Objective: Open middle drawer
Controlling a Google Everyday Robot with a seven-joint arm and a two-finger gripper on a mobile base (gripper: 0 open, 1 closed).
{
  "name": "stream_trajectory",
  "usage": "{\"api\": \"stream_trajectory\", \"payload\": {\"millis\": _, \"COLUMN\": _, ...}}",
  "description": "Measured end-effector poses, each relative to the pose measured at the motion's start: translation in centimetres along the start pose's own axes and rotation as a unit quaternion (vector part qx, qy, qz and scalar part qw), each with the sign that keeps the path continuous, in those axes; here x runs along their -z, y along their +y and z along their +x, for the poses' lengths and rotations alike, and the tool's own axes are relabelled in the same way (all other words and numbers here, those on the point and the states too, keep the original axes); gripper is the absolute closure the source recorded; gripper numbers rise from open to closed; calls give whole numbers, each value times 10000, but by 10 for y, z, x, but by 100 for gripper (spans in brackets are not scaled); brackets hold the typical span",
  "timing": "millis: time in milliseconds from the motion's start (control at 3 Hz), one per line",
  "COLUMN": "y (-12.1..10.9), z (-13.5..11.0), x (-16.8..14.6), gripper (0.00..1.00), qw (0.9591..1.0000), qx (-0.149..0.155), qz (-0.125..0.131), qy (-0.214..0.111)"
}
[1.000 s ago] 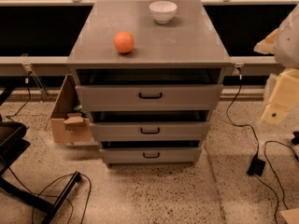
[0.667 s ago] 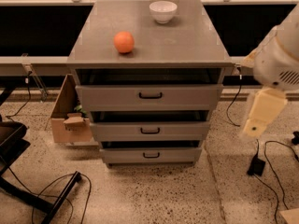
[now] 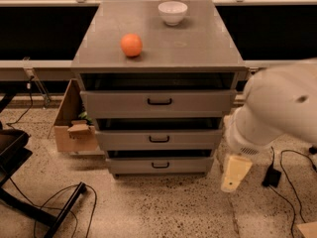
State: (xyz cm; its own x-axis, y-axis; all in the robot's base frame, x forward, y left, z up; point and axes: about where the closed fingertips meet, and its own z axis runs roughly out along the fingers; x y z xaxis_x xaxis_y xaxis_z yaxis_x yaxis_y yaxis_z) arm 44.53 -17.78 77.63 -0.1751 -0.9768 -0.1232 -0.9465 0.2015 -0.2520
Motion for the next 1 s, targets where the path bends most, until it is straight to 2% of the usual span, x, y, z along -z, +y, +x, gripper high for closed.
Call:
{"api": "stream_trajectory", "payload": {"millis": 333, "y": 4, "z": 3, "x": -72, "gripper": 0, "qw": 9996, "qx": 162, "qz": -154, "qy": 186}}
{"api": "stream_trajectory", "payload": {"millis": 667, "y": 4, "z": 1, "x": -131, "gripper": 0, "qw": 9973, "qx": 183, "qz": -690, "qy": 194}}
{"api": "stream_trajectory", "payload": {"millis": 1000, "y": 8, "z": 2, "x": -150, "gripper": 0, "qw": 9957, "qx": 162, "qz": -890, "qy": 181}}
